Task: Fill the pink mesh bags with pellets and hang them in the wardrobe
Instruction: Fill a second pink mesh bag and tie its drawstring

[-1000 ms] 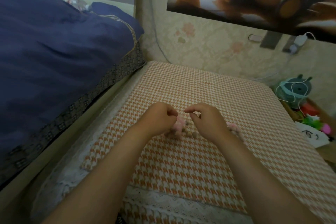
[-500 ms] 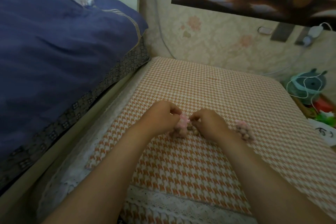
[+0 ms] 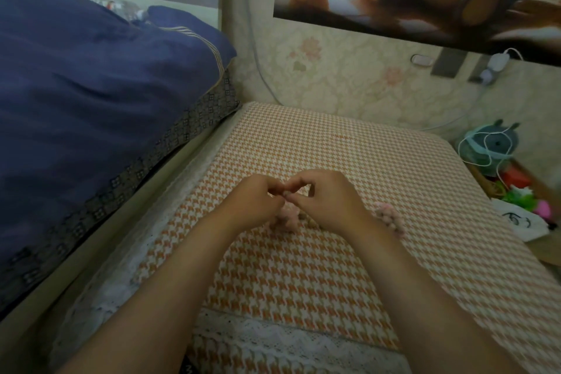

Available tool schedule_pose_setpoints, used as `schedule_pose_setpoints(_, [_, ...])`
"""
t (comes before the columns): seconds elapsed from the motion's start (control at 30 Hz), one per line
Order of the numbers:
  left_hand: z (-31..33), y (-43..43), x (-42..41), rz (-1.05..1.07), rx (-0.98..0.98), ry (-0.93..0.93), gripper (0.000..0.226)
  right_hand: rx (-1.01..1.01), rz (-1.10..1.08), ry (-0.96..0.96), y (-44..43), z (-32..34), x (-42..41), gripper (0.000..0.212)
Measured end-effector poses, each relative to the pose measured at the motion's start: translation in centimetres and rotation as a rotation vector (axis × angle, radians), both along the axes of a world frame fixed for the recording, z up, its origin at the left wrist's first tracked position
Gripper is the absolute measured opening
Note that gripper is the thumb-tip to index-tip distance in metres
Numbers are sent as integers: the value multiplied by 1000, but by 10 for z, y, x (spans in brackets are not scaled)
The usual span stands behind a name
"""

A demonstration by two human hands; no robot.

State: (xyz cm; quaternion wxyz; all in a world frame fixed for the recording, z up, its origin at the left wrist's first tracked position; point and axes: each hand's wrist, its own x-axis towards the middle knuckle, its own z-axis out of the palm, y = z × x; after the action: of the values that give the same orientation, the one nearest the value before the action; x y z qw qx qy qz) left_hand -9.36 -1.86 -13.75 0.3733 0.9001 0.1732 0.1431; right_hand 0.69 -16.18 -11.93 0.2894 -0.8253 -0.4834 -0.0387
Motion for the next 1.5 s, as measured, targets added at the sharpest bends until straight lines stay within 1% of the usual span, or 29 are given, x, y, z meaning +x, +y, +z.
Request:
schedule_pose_setpoints(0.1, [-1, -3, 1, -19, -30, -18, 23, -50, -1, -68, -2, -7, 0, 17])
schedule_pose_setpoints(0.3, [5, -12, 3, -28, -76, -26, 23, -120, -39, -3, -14, 3, -3, 19])
schedule_pose_setpoints(0.43, [7, -24, 9, -47, -83, -33, 23, -181, -76, 74, -34, 10, -2, 25])
schedule_pose_setpoints(0.5, [9, -31, 12, -70, -105, -43, 23, -207, -93, 98, -45, 15, 0, 23])
schedule_pose_setpoints(0.67, [15, -53, 21, -153, -135, -92, 21, -148, -161, 177, -77, 25, 8, 21])
schedule_pose_setpoints(0.77, [13, -62, 30, -117, -244, -154, 20, -157, -213, 200, -94, 22, 14, 24])
schedule_pose_setpoints(0.8, [10, -64, 33, -86, -239, -161, 20, -163, -230, 208, -98, 21, 15, 25])
schedule_pose_setpoints(0.87, [2, -64, 41, -27, -139, -138, 23, -169, -262, 219, -103, 18, 16, 26])
schedule_pose_setpoints(0.9, [-3, -63, 44, -15, -79, -98, 25, -170, -278, 219, -104, 17, 17, 26])
schedule_pose_setpoints(1.0, [-19, -64, 51, -43, 91, 76, 27, -171, -306, 224, -105, 12, 19, 27])
schedule_pose_setpoints(1.07, [-26, -66, 56, -74, 206, 140, 30, -172, -303, 220, -105, 11, 20, 28])
schedule_pose_setpoints(1.17, [-28, -71, 61, -114, 434, 181, 27, -172, -287, 228, -104, 10, 23, 30])
schedule_pose_setpoints(1.2, [-29, -72, 62, -123, 482, 181, 24, -177, -284, 227, -104, 10, 24, 30])
schedule_pose_setpoints(1.27, [-31, -73, 65, -121, 514, 165, 20, -188, -278, 227, -105, 9, 28, 31])
schedule_pose_setpoints(1.33, [-33, -73, 67, -87, 470, 127, 20, -191, -270, 234, -107, 8, 30, 31])
schedule_pose_setpoints(1.4, [-32, -75, 71, -32, 295, 57, 19, -194, -257, 241, -108, 8, 32, 32])
schedule_pose_setpoints(1.5, [-20, -83, 75, 22, 15, -146, 12, -206, -248, 241, -109, 8, 34, 33])
